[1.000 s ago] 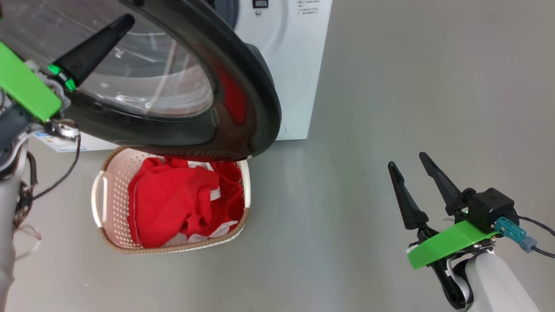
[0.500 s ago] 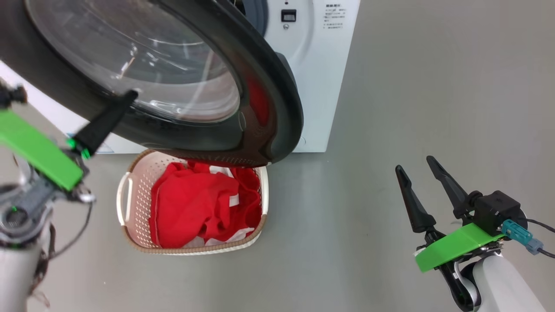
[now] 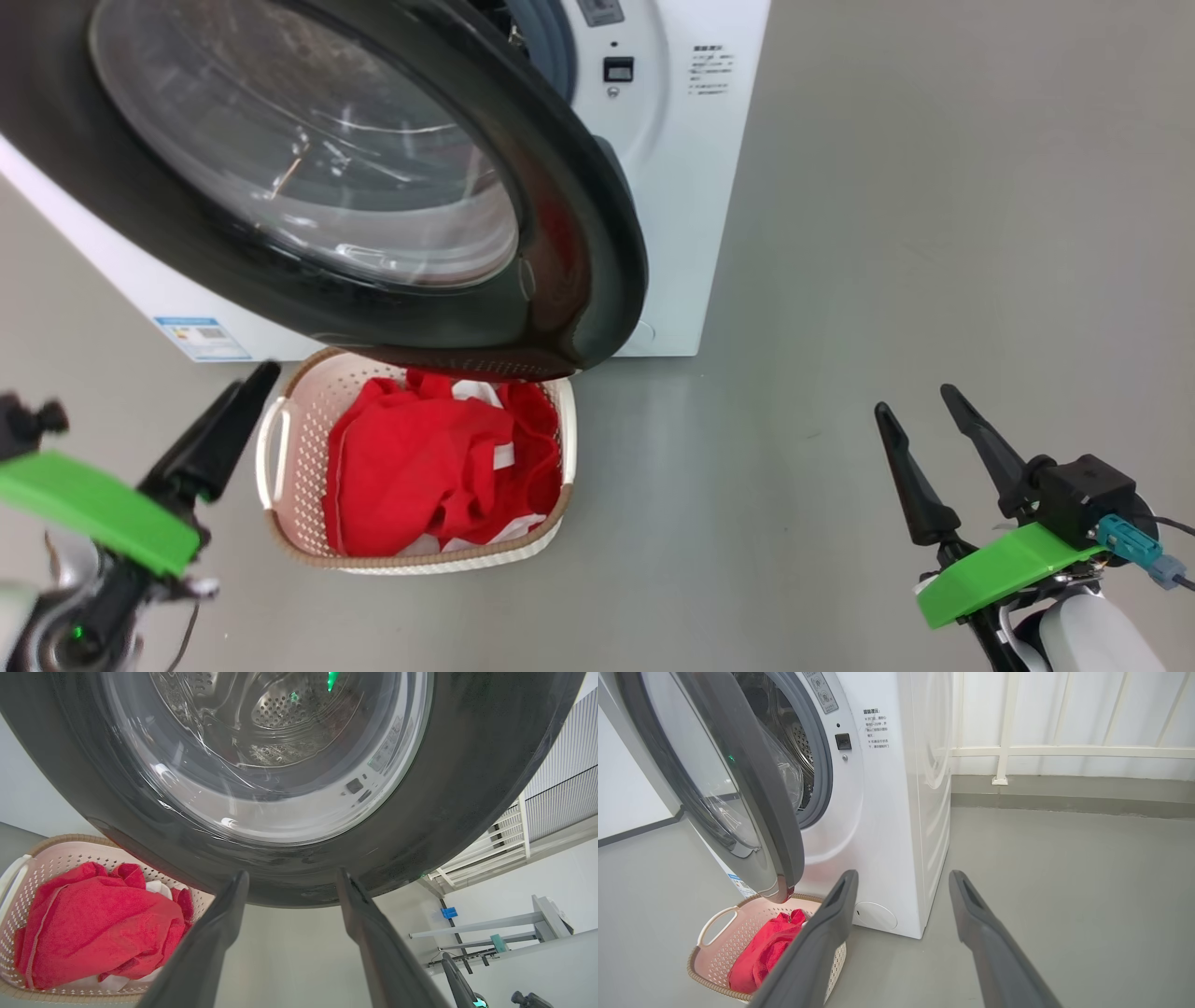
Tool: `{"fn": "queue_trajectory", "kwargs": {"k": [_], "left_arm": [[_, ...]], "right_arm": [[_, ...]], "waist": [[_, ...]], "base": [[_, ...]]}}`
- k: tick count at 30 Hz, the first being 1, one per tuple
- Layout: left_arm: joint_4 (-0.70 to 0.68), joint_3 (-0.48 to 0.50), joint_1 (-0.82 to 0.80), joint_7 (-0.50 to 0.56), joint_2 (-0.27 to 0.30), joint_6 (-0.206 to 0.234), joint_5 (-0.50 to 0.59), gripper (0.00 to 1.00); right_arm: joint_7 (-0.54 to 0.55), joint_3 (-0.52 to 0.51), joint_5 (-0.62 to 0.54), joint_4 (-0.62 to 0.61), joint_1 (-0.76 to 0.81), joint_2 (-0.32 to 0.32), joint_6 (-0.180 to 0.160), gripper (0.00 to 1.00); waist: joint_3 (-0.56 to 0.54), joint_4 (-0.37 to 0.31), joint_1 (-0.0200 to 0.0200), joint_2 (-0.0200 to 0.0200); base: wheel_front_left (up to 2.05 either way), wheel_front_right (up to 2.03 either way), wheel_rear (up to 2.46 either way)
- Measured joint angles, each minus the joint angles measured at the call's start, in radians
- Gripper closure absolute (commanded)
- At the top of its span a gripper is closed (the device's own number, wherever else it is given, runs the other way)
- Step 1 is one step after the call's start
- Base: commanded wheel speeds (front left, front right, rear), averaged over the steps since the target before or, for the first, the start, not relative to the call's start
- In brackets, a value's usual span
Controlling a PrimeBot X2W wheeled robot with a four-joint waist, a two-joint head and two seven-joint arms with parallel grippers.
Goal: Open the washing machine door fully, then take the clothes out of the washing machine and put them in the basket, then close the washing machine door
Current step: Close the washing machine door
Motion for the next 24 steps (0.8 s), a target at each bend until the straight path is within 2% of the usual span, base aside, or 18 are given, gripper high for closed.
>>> {"fn": "queue_trajectory", "kwargs": {"k": [10, 14, 18, 21, 24], "left_arm": [[0.044, -0.063, 0.136, -0.286, 0.031, 0.0, 0.102, 0.0], [0.087, -0.117, 0.162, -0.413, 0.048, 0.0, 0.182, 0.0], [0.124, -0.136, 0.18, -0.477, 0.043, 0.0, 0.24, 0.0], [0.154, -0.111, 0.186, -0.486, 0.019, 0.0, 0.317, 0.0], [0.153, -0.002, 0.207, -0.486, -0.049, 0.0, 0.445, 0.0]], "right_arm": [[0.0, -0.024, 0.0, -0.001, 0.012, -0.007, 0.0, 0.0], [0.0, -0.031, 0.0, -0.001, 0.026, -0.008, 0.0, 0.0], [0.0, -0.048, 0.0, -0.002, 0.028, -0.009, 0.0, 0.0], [0.0, -0.06, 0.0, -0.005, 0.044, -0.009, 0.0, 0.0], [0.0, -0.069, 0.0, -0.006, 0.047, -0.008, 0.0, 0.0]], "waist": [[-0.002, -0.049, 0.0, 0.0], [-0.005, -0.07, 0.0, 0.0], [-0.01, -0.087, -0.0001, 0.0], [-0.012, -0.094, -0.0001, 0.0], [-0.013, -0.098, -0.0001, 0.0]], "base": [[0.0, 0.0, 0.0], [0.0, 0.0, 0.0], [0.0, 0.0, 0.0], [0.0, 0.0, 0.0], [0.0, 0.0, 0.0]]}}
